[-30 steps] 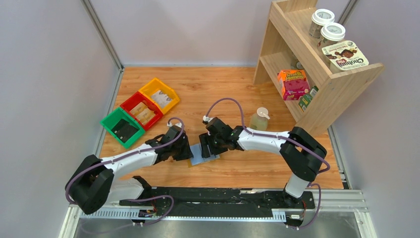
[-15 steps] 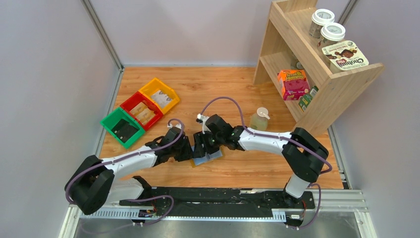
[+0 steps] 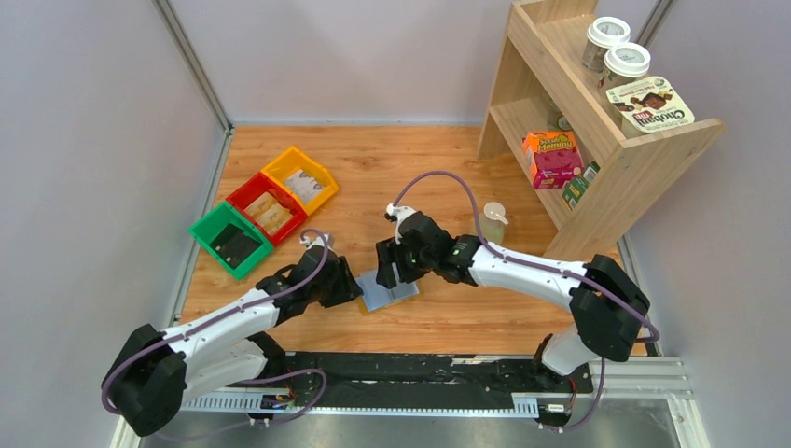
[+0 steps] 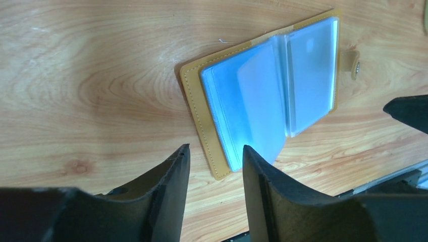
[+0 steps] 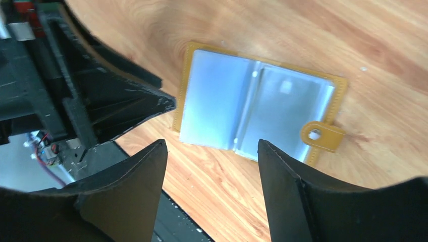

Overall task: Take the credit cards out of the card holder
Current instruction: Remove the credit card from the card holder.

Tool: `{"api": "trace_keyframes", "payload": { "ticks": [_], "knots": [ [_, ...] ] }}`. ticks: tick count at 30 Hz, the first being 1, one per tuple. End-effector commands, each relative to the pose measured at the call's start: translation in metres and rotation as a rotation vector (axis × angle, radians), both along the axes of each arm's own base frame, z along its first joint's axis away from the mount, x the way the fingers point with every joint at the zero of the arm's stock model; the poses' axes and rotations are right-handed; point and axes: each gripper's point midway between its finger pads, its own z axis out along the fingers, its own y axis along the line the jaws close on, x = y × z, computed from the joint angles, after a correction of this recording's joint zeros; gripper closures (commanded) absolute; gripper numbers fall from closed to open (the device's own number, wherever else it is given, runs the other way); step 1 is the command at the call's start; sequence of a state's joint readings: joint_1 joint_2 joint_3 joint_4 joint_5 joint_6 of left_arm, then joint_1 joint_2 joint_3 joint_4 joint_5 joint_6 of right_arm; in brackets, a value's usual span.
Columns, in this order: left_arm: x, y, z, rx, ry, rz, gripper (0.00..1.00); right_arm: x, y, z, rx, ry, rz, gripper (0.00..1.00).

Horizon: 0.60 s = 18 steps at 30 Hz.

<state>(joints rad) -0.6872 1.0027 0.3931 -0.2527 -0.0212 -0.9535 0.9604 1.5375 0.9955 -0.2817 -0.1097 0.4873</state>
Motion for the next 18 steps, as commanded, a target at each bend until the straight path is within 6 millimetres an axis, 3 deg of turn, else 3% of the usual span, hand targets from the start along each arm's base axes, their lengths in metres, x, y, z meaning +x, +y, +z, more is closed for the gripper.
{"api": "trace_keyframes", "payload": {
  "ticks": [1, 3, 5, 18],
  "knots": [
    [0.006, 0.002, 0.021, -0.005, -0.048, 0.022, 0.45, 0.010, -0.022, -0.016, -0.114, -0.034, -0.062, 0.32],
    [0.008, -0.002, 0.029, -0.024, -0.060, 0.015, 0.36, 0.010, -0.025, -0.028, -0.138, -0.011, -0.074, 0.34],
    [0.010, -0.005, 0.034, -0.032, -0.068, 0.005, 0.32, 0.010, -0.025, -0.036, -0.157, 0.007, -0.077, 0.36],
    [0.010, -0.021, 0.000, 0.011, 0.048, -0.065, 0.44, 0.013, -0.034, -0.069, -0.258, 0.057, -0.109, 0.32]
  ]
}}
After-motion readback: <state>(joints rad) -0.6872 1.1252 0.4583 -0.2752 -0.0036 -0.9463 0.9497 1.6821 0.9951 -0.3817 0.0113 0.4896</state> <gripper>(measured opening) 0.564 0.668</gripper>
